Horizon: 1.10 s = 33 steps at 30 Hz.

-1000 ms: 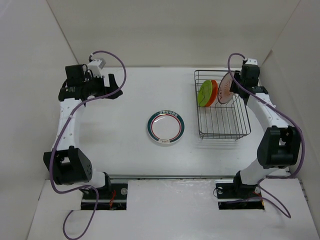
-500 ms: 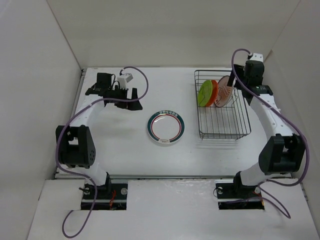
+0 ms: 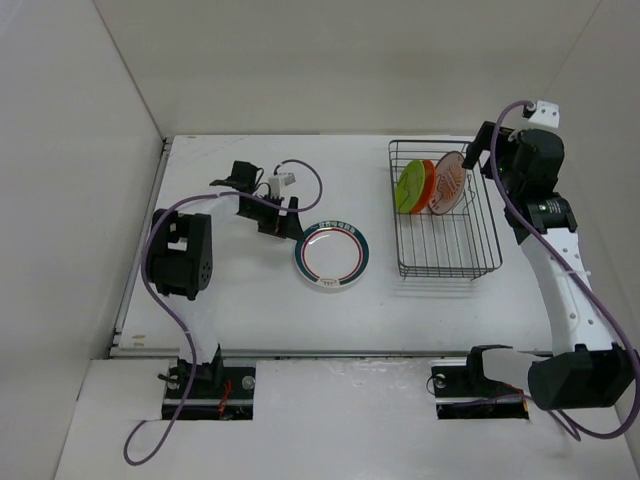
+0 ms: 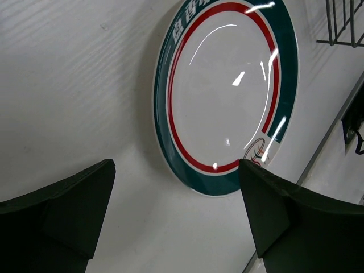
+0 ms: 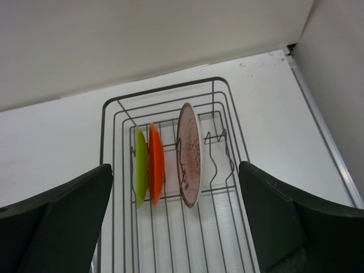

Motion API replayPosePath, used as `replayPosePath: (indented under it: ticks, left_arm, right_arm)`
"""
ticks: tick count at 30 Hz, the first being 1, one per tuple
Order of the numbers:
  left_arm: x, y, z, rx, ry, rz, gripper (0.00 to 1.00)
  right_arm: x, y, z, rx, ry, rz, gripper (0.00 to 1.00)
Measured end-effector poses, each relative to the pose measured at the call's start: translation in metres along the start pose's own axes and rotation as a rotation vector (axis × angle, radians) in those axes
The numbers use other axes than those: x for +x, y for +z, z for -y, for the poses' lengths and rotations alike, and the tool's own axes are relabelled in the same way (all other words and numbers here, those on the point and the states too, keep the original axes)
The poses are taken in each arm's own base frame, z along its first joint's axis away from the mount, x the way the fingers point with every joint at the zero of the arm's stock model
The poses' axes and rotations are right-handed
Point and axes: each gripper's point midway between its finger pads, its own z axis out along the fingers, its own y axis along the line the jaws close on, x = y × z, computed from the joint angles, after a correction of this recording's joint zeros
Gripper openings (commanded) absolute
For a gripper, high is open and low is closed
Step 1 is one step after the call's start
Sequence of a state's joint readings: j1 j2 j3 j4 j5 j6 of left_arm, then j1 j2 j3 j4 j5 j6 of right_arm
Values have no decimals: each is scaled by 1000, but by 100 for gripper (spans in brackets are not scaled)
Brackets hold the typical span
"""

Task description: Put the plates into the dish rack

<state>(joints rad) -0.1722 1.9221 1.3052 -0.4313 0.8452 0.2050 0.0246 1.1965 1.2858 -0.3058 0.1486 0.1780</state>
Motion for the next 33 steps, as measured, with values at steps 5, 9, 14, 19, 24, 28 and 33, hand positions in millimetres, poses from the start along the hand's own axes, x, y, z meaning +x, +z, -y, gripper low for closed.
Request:
replayPosePath:
  ticks: [5, 9, 14, 19, 24, 28, 33]
  left_arm:
    - [8, 24, 2, 37, -6, -55, 73]
    - [8, 29, 2, 45, -14, -59, 60]
    - [11, 37, -3, 52, -47, -70, 24]
    - [17, 44, -1, 92, -121, -94, 0]
    - [15, 41, 5, 120, -144, -108, 0]
    - [-2, 19, -2, 132, -107, -68, 0]
    - [-40, -48, -13, 90, 2, 67, 0]
  right_arm:
    - [22, -1, -19, -61, -5, -49, 96]
    - [34, -2, -29, -95, -3, -76, 96]
    - [41, -4, -35, -115, 8, -92, 96]
    - [48, -5, -41, -131, 14, -108, 96]
    - [59, -6, -50, -187, 20, -129, 99]
    - [77, -10, -76, -344, 16, -159, 99]
    - [101, -33, -124, -638, 1, -191, 99]
